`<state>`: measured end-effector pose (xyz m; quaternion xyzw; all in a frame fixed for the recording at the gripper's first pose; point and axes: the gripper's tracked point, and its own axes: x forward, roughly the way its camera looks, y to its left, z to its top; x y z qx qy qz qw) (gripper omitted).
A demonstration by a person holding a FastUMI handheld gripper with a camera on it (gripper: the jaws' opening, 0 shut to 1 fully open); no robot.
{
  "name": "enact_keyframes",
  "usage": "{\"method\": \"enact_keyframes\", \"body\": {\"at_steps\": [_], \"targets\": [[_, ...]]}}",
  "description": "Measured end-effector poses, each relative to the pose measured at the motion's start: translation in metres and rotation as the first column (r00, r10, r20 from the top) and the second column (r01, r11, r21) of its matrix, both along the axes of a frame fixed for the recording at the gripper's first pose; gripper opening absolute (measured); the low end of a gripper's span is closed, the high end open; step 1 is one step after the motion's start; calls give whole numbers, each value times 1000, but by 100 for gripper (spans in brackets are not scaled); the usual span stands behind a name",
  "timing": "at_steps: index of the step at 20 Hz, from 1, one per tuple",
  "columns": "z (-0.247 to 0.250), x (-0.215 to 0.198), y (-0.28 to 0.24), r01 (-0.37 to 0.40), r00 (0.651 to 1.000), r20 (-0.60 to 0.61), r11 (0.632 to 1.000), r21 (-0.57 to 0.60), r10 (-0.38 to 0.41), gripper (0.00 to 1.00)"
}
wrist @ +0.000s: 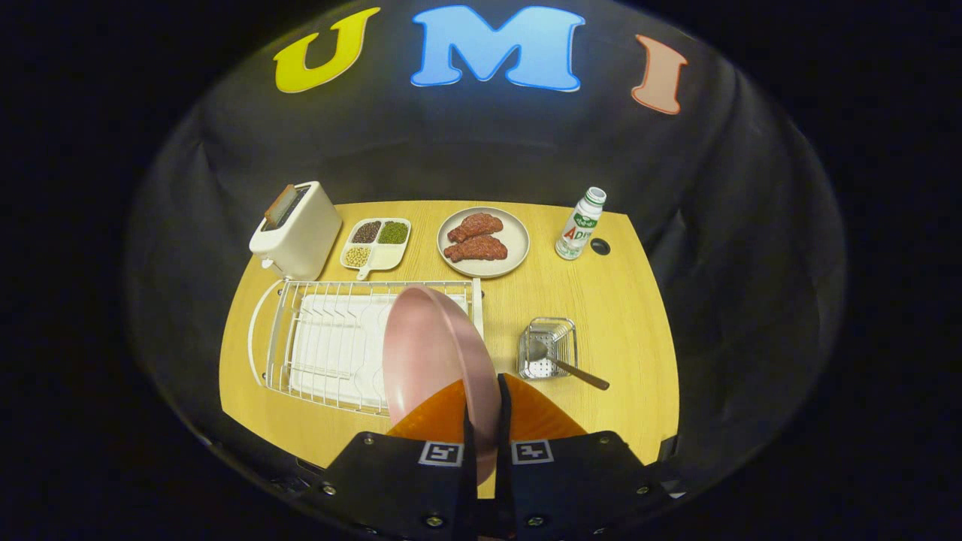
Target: Take the plate from the dish rack, then take the spoon from the basket and place it into the plate.
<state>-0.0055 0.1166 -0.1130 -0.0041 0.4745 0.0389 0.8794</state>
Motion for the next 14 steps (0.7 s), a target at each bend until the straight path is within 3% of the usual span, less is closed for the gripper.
{"method": "enact_keyframes", "body": {"at_steps": [6,14], "targets": [[-21,-49,-53,57,998,-37,996,66,-55,9],[-88,-96,-59,30,992,-125,983,181,-7,9]]}}
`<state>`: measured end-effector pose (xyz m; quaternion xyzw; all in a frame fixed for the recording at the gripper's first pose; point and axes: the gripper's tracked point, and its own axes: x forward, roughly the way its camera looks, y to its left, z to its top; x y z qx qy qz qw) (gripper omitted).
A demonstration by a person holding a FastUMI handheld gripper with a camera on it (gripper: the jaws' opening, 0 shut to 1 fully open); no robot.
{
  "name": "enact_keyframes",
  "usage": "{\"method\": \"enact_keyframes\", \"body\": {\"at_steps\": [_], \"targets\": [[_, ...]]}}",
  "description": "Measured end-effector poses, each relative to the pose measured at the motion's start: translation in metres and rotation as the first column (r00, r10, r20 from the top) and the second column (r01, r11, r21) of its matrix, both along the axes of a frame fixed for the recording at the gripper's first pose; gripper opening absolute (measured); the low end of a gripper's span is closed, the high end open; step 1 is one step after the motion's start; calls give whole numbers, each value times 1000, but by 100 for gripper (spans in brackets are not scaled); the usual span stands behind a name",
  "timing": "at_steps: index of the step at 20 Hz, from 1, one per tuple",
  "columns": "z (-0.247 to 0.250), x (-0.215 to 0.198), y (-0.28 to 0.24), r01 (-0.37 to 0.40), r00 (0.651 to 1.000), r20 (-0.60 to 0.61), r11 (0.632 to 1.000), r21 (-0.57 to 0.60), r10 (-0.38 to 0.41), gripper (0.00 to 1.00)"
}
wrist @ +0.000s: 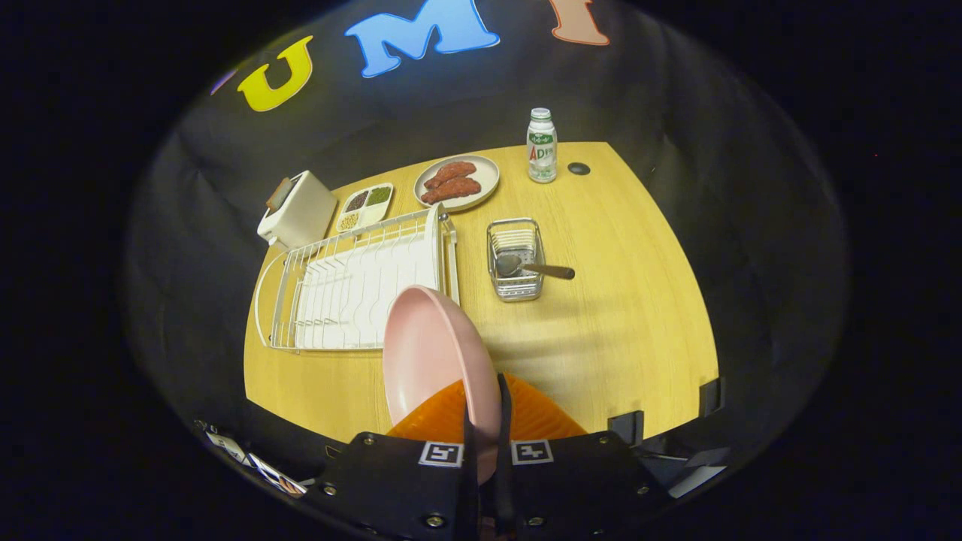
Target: Take the plate from the dish rack, then take the spoon from the basket and place it into the plate.
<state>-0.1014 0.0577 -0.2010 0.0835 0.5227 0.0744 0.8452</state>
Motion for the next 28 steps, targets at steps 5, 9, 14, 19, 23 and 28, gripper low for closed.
{"method": "enact_keyframes", "body": {"at_steps": [5,9,14,19,23,28], "targets": [[-46,-22,18,-53,996,-69,996,68,58,9],[-69,-21,34,-108,993,-43,988,113,114,9],[-99,-21,39,-156,986,-35,978,135,162,9],[-128,-17,37,-154,984,-55,958,242,172,9],[-140,-13,27,-114,985,-89,946,302,148,11],[-154,-7,6,-156,982,-71,966,206,174,18]]}}
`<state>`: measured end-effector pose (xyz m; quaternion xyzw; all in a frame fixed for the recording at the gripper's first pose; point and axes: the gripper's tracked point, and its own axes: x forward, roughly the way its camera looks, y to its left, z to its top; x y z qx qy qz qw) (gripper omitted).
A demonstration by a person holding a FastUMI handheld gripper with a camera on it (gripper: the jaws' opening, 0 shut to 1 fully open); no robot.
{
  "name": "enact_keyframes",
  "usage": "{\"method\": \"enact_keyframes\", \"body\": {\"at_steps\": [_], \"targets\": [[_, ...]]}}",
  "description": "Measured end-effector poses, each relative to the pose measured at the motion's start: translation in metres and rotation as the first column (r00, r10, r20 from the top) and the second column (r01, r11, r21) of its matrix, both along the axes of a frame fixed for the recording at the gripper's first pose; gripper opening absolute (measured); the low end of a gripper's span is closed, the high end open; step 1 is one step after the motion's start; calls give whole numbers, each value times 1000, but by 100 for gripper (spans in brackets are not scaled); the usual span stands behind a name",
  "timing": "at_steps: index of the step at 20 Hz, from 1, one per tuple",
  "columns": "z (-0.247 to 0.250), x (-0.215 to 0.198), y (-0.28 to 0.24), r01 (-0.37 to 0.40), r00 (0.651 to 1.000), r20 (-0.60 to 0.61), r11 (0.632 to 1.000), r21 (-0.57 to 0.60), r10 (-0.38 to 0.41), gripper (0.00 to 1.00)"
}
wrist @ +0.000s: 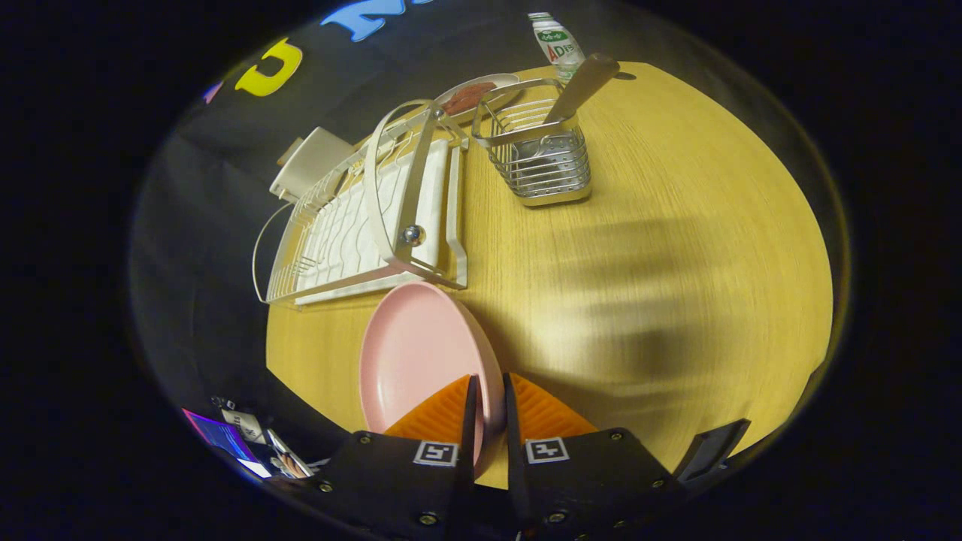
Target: Take the plate from the dish rack, then take the spoon from the basket and place it into the plate.
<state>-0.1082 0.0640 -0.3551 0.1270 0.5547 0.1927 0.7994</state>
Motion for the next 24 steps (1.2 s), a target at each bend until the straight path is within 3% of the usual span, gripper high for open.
{"method": "enact_keyframes", "body": {"at_steps": [6,13,16,21,24], "targets": [[10,0,-2,10,999,39,1000,25,-11,18],[50,19,-26,44,958,284,999,-20,-36,18],[71,36,-39,73,894,445,996,-58,-40,19],[108,55,-54,89,730,683,987,-136,29,19],[123,66,-68,145,620,783,972,-186,57,19]]}}
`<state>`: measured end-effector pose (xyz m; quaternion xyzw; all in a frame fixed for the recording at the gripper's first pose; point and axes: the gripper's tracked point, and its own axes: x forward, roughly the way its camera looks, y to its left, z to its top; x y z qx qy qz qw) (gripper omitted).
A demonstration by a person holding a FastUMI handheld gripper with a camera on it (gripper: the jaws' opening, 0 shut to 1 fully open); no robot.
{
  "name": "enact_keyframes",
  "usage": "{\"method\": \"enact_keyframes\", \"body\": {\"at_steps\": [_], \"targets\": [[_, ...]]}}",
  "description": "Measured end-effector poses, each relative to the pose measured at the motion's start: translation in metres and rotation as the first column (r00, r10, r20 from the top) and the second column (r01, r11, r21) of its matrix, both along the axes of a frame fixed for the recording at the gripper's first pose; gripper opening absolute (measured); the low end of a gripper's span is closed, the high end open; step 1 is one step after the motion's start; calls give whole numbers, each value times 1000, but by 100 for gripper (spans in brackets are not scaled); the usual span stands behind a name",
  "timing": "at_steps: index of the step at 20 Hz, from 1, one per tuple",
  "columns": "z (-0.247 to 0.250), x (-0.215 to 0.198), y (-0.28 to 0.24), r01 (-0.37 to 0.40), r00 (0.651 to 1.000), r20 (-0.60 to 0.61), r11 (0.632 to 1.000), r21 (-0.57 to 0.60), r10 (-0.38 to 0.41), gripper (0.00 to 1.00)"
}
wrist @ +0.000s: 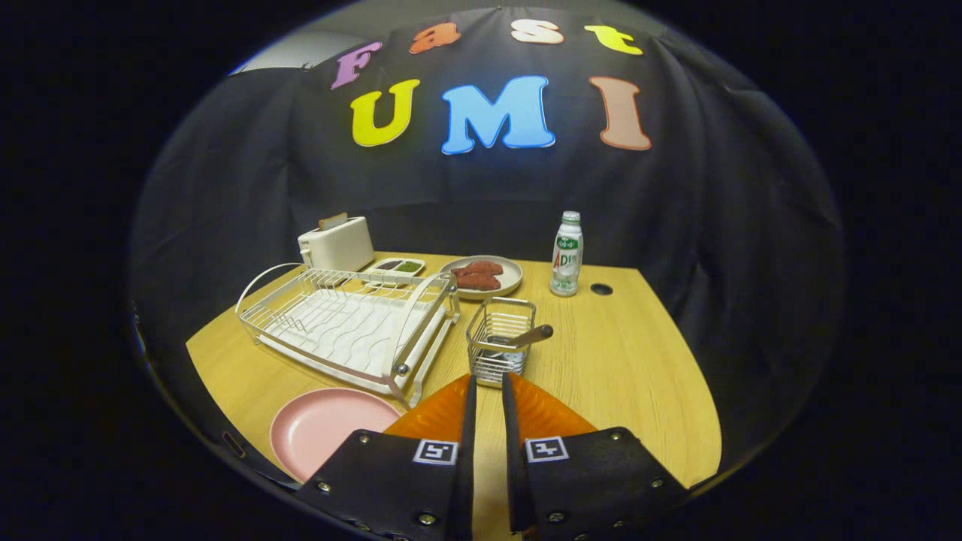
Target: Take the plate from the dish rack, then take the spoon from the basket and place it into the plate.
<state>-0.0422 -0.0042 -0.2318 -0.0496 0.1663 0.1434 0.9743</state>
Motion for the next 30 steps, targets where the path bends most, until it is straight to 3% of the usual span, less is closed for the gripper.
{"method": "enact_keyframes", "body": {"at_steps": [3,9,17,22,30], "targets": [[7,6,-2,7,998,63,1000,3,-8,18],[-13,39,-20,61,996,62,993,97,-67,18],[-4,93,-11,53,990,121,985,167,-73,19],[-6,109,1,0,996,85,969,249,-21,19],[-9,128,18,-25,998,68,963,269,7,19]]}}
